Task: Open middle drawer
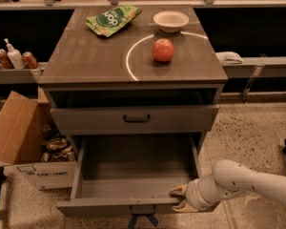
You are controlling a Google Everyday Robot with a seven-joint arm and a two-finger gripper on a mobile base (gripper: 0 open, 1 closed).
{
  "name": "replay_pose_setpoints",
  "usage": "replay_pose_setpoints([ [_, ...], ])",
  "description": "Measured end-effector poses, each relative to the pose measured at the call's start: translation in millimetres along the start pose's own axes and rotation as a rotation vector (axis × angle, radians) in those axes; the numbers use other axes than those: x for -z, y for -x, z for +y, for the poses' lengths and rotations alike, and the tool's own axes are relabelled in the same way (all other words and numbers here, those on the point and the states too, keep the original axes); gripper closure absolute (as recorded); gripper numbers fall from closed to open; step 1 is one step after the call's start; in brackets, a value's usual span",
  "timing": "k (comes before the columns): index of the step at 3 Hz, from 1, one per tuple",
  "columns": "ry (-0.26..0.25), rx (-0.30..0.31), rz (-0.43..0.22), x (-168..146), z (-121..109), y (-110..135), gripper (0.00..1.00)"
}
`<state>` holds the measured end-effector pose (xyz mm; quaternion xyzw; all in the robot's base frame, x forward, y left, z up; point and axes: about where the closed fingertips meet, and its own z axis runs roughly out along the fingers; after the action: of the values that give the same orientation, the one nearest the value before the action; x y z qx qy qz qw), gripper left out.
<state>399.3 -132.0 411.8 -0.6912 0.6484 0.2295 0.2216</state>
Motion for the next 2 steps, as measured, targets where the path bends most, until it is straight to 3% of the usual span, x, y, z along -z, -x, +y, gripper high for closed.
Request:
replay_pose_setpoints([
  [2,0.025,0.022,-0.008,4.4,-4.9,1.6,0.06],
])
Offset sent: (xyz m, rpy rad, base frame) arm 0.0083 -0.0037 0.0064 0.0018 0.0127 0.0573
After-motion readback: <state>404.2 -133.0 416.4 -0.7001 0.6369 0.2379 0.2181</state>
